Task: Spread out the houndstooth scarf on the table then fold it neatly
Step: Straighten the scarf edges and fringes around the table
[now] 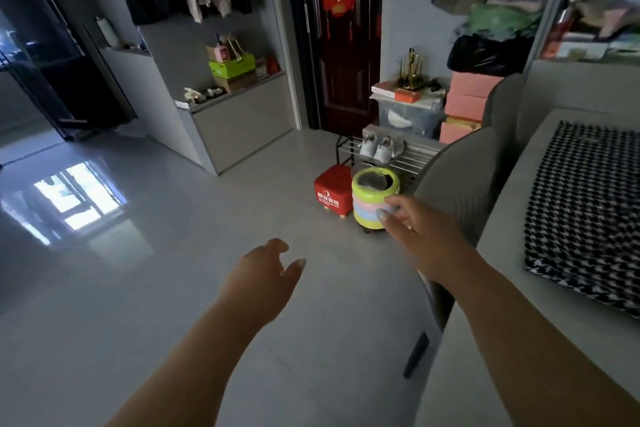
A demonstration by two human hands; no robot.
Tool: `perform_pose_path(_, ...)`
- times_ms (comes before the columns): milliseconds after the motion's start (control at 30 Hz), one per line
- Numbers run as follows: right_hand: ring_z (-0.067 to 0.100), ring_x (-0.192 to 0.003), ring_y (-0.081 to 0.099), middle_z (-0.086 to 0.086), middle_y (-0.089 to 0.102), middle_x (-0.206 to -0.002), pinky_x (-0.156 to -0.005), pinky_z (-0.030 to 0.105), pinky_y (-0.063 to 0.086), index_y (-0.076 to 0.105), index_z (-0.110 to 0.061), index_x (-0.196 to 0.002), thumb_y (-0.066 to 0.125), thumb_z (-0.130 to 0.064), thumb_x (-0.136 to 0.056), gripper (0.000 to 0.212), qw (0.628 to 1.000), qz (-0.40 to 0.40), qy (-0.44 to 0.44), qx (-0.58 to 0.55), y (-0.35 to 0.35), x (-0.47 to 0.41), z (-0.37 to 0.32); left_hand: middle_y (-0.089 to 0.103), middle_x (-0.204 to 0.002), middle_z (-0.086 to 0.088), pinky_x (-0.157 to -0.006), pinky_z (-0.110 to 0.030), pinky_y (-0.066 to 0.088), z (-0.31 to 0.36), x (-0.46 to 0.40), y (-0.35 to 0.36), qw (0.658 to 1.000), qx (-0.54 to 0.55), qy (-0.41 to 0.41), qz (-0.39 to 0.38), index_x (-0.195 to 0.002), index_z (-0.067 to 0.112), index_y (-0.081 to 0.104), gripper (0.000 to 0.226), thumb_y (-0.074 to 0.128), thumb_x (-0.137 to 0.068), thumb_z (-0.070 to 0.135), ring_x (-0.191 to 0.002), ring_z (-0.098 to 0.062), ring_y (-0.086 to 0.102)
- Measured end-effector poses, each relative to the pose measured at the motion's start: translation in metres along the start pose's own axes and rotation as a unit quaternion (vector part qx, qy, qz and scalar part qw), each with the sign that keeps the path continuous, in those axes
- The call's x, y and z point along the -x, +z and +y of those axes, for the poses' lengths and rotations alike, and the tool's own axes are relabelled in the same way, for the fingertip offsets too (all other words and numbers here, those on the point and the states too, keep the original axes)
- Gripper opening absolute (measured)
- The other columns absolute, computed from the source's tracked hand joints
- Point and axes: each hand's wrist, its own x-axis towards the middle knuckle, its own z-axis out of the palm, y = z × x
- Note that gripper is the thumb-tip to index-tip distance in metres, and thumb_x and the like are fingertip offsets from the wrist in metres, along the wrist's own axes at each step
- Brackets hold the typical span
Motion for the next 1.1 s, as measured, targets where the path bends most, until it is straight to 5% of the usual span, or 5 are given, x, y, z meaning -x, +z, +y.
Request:
perform_pose_path(533,0.016,-0.097,0.060,0.001,0.065,-0.107,-0.088,0.040,0.048,0.049,-0.023,-0.130,0.041,-0.053,-0.092,0.049,0.979,0.160,0.128,0.008,0.032,-0.185,-0.011,0.066,-0.106,0.003,-0.082,-0.029,0.047,-0.005,-0.294,-0.006,0.972,-0.016,0.224,-0.076,-0.127,0.025,0.053,0.041,0.050,-0.093,0.049,-0.101,-0.016,0.061)
perform_pose_path(700,0.009,-0.092,0.059,-0.003,0.063,-0.105,-0.085,0.034,0.050,0.045,-0.025,-0.134,0.038,-0.055,-0.092,0.052,0.960,0.213,0.178,0.022,0.006,-0.227,0.022,0.067,-0.107,0.002,-0.075,-0.024,0.037,0.042,-0.366,0.022,0.950,0.000,0.292,-0.110,-0.128,0.023,0.053,0.041,0.050,-0.094,0.047,-0.102,-0.017,0.060)
perform_pose_path(833,0.006,-0.092,0.054,-0.007,0.058,-0.107,-0.075,0.022,0.043,0.043,-0.027,-0.136,0.037,-0.056,-0.091,0.054,0.943,0.251,0.216,0.033,-0.025,-0.263,0.062,0.065,-0.081,0.002,-0.071,-0.027,0.044,0.098,-0.427,0.051,0.931,0.012,0.336,-0.143,-0.117,0.024,0.056,0.031,0.050,-0.094,0.044,-0.085,-0.014,0.062)
perform_pose_path(967,0.007,-0.087,0.056,-0.001,0.065,-0.104,-0.074,0.022,0.042,0.046,-0.024,-0.135,0.037,-0.055,-0.092,0.054,0.925,0.290,0.237,0.060,-0.065,-0.300,0.105,0.068,-0.108,0.000,-0.073,-0.027,0.040,0.166,-0.482,0.085,0.914,0.016,0.381,-0.138,-0.117,0.024,0.057,0.032,0.051,-0.094,0.044,-0.100,-0.020,0.061)
perform_pose_path(1100,0.012,-0.087,0.060,-0.001,0.064,-0.097,-0.075,0.027,0.046,0.048,-0.022,-0.132,0.037,-0.054,-0.093,0.052,0.905,0.316,0.275,0.073,-0.102,-0.326,0.140,0.069,-0.095,-0.003,-0.075,-0.031,0.047,0.231,-0.524,0.115,0.882,0.016,0.430,-0.190,-0.112,0.021,0.056,0.031,0.051,-0.094,0.046,-0.090,-0.022,0.065)
